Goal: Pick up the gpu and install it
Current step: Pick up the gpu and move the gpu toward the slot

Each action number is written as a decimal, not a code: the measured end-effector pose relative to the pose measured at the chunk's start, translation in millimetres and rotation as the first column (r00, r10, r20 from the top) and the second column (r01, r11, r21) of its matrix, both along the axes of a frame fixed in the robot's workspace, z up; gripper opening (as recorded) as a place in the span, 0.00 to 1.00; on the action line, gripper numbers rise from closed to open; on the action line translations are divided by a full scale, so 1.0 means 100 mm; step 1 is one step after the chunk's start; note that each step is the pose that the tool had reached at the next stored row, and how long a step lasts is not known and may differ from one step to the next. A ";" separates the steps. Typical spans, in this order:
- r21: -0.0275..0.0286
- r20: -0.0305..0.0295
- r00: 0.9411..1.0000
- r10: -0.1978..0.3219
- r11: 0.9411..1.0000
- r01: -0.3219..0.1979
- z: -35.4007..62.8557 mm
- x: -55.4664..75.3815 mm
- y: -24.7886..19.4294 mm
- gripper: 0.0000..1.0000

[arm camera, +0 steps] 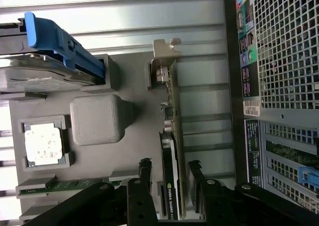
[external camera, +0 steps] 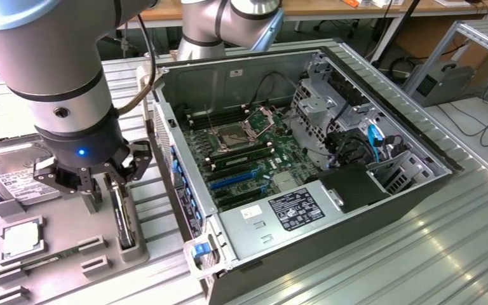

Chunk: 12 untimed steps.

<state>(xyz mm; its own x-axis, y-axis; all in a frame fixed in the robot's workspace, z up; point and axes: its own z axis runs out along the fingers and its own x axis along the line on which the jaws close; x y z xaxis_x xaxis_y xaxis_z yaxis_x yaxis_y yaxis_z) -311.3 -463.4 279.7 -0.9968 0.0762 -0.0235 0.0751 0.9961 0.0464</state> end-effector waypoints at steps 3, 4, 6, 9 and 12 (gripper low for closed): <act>0.000 -0.001 1.000 0.000 1.000 0.000 -0.003 0.00 -0.030 0.42; 0.000 0.000 1.000 0.000 1.000 0.000 -0.007 0.00 -0.037 0.42; 0.000 -0.001 1.000 0.000 1.000 0.000 -0.019 0.00 -0.048 0.42; 0.000 -0.002 1.000 0.000 1.000 0.000 -0.037 0.01 -0.059 0.42; 0.000 -0.002 1.000 0.000 1.000 0.000 -0.039 0.01 -0.060 0.42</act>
